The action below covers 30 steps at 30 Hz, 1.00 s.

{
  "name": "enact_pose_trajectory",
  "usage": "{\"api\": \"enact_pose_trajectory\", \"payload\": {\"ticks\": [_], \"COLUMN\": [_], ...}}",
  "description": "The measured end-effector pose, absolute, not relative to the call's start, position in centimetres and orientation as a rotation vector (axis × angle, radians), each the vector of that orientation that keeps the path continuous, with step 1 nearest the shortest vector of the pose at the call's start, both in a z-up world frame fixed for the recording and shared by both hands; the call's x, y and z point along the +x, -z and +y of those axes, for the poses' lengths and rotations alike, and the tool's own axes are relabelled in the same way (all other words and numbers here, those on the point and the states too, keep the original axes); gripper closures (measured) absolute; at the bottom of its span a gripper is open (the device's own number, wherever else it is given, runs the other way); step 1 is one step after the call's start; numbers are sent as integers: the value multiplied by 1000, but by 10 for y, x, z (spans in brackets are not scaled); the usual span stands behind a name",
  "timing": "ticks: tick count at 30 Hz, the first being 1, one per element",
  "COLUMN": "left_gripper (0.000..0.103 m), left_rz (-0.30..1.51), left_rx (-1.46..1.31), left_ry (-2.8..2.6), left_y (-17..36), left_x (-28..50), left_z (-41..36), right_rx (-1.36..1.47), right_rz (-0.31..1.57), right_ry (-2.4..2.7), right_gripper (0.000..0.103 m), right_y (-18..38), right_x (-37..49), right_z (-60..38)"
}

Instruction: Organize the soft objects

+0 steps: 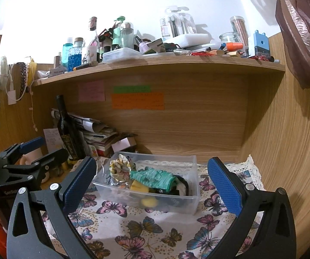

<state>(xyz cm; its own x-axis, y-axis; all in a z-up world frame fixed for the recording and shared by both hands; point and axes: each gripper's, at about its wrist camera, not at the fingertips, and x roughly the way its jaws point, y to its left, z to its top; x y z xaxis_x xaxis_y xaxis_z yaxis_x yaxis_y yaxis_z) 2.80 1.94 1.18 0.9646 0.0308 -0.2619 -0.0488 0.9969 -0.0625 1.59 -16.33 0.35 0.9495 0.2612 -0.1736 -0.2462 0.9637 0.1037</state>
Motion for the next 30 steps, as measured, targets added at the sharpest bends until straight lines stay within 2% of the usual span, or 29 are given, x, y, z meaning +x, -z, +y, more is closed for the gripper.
{"api": "enact_pose_trajectory", "payload": {"ticks": [30], "left_gripper": [0], "left_rz": [274], "left_rx": [-72], "left_ry": [9], "left_y": [-10], "left_x": [30], "left_z": [20], "right_rx": [83], "right_rz": [196], "right_ry": [-256], "right_gripper": [0], "right_y": [-2], "right_x": [18], "right_z": [-163]}}
